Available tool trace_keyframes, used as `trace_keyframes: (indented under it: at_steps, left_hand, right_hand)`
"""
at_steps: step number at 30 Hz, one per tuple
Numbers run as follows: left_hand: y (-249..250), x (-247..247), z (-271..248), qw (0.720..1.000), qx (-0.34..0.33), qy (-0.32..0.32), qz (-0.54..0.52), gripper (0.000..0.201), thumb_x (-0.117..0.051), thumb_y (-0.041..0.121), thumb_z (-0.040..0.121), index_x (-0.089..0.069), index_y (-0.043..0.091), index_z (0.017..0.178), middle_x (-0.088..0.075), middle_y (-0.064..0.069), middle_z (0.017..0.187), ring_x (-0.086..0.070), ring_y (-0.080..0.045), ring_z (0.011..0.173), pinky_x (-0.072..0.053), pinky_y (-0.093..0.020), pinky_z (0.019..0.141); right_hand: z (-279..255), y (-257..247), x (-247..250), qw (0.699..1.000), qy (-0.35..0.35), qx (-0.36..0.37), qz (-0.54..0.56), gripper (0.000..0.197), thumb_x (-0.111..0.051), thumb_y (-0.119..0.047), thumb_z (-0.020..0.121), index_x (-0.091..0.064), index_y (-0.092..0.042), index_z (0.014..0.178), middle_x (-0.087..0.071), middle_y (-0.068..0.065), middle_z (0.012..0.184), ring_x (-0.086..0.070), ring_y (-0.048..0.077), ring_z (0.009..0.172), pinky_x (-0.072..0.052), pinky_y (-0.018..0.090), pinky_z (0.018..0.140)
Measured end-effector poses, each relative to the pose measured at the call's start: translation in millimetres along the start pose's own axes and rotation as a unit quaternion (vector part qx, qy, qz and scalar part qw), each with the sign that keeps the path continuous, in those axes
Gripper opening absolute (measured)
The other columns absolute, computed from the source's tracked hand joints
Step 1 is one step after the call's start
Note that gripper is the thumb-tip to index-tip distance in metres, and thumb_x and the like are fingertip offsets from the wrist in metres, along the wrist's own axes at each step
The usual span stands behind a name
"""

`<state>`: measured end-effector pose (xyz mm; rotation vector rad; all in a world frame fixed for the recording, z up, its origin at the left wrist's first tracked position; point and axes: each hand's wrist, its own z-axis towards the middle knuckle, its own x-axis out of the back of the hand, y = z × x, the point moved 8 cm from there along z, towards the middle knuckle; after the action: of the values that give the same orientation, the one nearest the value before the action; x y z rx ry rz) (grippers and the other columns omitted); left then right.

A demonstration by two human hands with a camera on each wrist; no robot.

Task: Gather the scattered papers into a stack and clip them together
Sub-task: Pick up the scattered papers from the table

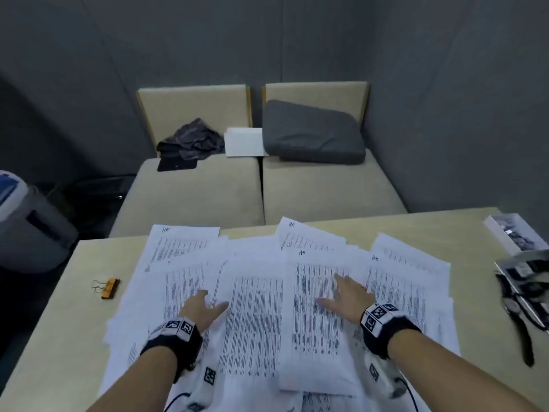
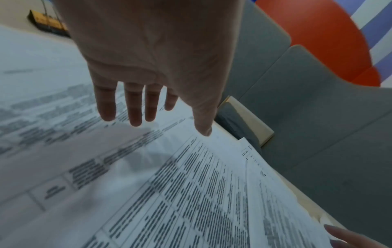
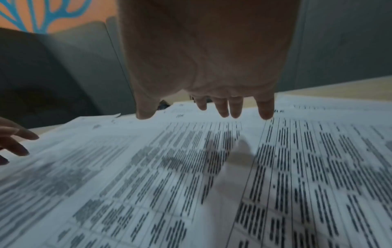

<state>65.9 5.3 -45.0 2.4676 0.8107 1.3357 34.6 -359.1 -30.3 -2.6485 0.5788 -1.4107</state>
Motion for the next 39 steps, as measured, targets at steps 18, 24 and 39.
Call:
trace_keyframes:
  at_steps: [18, 24, 39]
  left_hand:
    - [8.1, -60.2, 32.4, 0.989, 0.025, -0.077, -0.123, 0.091, -0.08, 0.049, 0.064, -0.035, 0.008, 0.133, -0.056, -0.021, 0.125, -0.059, -0.036, 0.111, -0.051, -0.046, 0.094]
    - [25.9, -42.7, 27.2, 0.989, -0.037, -0.043, -0.137, 0.041, -0.068, 0.008, 0.083, -0.042, 0.013, 0.114, -0.063, -0.01, 0.109, -0.063, -0.024, 0.093, -0.053, -0.043, 0.092]
    - [119.3, 96.8, -22.2, 0.89, -0.26, 0.128, -0.352, 0.026, -0.059, 0.029, 0.088, -0.051, 0.028, 0.112, -0.064, 0.002, 0.114, -0.063, -0.014, 0.106, -0.051, -0.037, 0.091]
  right_hand:
    - [12.1, -109.4, -81.3, 0.984, -0.082, 0.153, 0.046, 0.095, -0.014, -0.08, 0.074, -0.008, -0.026, 0.153, 0.004, 0.004, 0.161, 0.001, 0.026, 0.149, -0.009, 0.044, 0.12]
    - [31.3, -72.9, -52.6, 0.992, 0.073, 0.066, 0.08, 0.084, -0.055, -0.061, 0.083, -0.021, -0.021, 0.148, -0.018, 0.009, 0.157, -0.023, 0.028, 0.143, -0.027, 0.044, 0.116]
    - [-3.8, -117.4, 93.9, 0.848, 0.186, 0.192, 0.459, 0.035, -0.065, -0.017, 0.089, -0.048, -0.012, 0.119, -0.061, 0.001, 0.119, -0.059, 0.009, 0.111, -0.043, 0.031, 0.102]
